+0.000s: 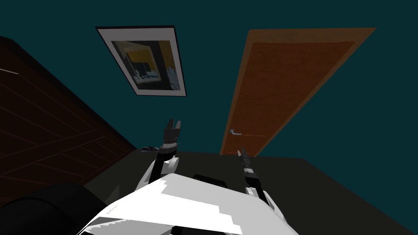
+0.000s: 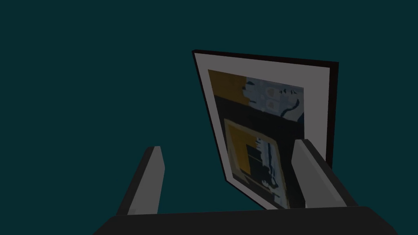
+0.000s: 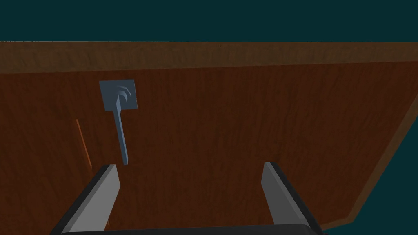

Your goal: Pull the door open

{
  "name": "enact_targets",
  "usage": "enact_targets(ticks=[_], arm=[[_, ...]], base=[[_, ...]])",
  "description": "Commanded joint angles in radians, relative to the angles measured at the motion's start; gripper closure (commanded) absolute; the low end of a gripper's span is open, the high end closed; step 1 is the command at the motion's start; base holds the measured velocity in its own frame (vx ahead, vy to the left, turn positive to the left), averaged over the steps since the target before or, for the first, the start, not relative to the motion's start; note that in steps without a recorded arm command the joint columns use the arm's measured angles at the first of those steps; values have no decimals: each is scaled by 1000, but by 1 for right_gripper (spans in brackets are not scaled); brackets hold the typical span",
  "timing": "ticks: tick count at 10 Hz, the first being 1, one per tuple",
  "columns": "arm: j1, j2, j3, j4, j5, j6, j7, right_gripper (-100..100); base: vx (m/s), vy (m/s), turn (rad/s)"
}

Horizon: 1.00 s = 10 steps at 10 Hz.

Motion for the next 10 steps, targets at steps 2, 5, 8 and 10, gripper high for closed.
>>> enact_targets(ticks=[2,5,8,10], arm=[[-11,-15,5,50,-13,-4,-12,-100],[-30,-32,10,124,-28,-17,-26,-100],[-47,-45,15,187,-41,-29,-38,-100],[-58,-55,18,229,-49,-37,-45,-100]], base=[[110,-55,110],[65,-44,76],[77,-55,72],[86,-43,66]])
